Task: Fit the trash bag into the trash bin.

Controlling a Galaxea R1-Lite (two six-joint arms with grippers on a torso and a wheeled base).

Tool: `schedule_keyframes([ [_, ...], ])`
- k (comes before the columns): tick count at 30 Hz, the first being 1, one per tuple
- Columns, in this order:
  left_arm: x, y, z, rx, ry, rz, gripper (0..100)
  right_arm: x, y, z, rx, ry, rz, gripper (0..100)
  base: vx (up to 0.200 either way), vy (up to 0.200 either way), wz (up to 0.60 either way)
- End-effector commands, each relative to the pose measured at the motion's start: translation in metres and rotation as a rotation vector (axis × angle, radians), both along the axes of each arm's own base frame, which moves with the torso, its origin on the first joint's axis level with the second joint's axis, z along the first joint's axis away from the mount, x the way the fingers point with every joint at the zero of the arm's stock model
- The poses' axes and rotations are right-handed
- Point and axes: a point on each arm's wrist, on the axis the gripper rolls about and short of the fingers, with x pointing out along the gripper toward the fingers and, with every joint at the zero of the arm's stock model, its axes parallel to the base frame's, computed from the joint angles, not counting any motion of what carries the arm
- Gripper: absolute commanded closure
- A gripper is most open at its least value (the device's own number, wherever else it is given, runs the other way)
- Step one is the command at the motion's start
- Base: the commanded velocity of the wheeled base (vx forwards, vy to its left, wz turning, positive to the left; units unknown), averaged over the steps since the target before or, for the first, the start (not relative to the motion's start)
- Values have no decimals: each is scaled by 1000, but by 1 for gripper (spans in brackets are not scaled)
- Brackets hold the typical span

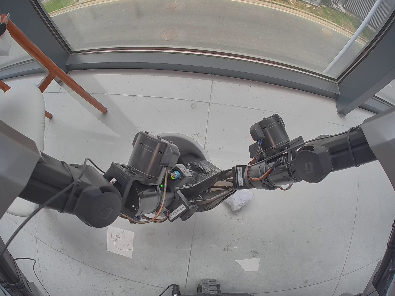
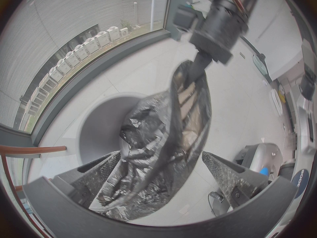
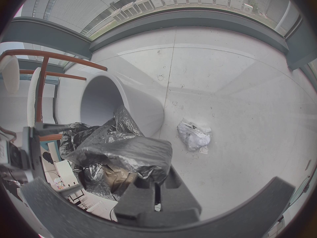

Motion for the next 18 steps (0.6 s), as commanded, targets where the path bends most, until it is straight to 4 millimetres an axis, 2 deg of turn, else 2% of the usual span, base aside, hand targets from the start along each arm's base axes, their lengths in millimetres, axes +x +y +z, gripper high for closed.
schedule_keyframes([
  [1, -2, 2, 12, -29, -25, 6, 0, -1, 0, 0, 0, 0, 1, 100, 0, 0, 0],
  [9, 1, 2, 13, -66, -16, 40, 0, 0, 0, 1, -1, -2, 1, 100, 0, 0, 0],
  [15, 12, 15, 10, -59, -14, 86, 0, 0, 2, 3, 3, -9, 4, 100, 0, 0, 0],
  [18, 17, 19, 1, -38, 7, 100, 0, 0, 2, 3, 3, -9, 4, 100, 0, 0, 0],
])
